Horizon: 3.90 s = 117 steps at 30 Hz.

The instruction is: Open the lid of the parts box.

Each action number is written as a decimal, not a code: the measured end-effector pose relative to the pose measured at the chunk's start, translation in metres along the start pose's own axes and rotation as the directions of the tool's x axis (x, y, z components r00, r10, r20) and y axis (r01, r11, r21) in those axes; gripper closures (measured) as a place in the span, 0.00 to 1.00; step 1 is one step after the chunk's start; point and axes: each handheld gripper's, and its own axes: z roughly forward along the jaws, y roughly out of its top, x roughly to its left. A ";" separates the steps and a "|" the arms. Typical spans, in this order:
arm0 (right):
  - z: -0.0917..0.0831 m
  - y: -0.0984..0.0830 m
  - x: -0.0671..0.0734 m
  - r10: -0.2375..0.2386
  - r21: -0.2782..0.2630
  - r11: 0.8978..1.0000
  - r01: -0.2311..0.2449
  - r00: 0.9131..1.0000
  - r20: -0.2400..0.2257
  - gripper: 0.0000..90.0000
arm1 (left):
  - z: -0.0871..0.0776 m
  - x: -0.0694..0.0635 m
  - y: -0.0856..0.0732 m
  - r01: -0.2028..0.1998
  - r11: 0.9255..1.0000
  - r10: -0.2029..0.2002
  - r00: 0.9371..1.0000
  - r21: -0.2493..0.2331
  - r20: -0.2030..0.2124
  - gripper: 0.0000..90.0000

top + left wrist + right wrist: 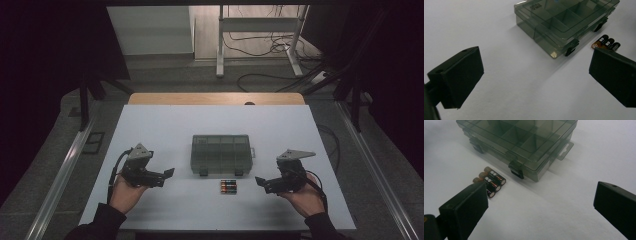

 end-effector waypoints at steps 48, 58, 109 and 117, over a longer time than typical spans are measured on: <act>0.039 0.010 -0.003 -0.065 0.214 0.974 0.073 0.997 -0.043 0.89 | 0.038 -0.002 0.021 -0.052 0.999 0.051 0.998 0.016 0.029 0.00; 0.050 0.012 -0.006 -0.079 0.226 0.970 0.088 0.996 -0.048 0.99 | 0.043 0.000 0.024 -0.050 0.999 0.049 0.998 0.009 0.036 0.00; 0.065 0.017 -0.007 -0.124 0.247 0.959 0.136 0.990 -0.064 0.99 | 0.054 0.006 0.026 -0.071 0.997 0.071 0.997 0.029 0.020 0.01; 0.060 0.018 -0.007 -0.122 0.239 0.962 0.133 0.991 -0.058 0.99 | 0.054 0.005 0.023 -0.088 0.995 0.088 0.996 0.039 0.015 0.00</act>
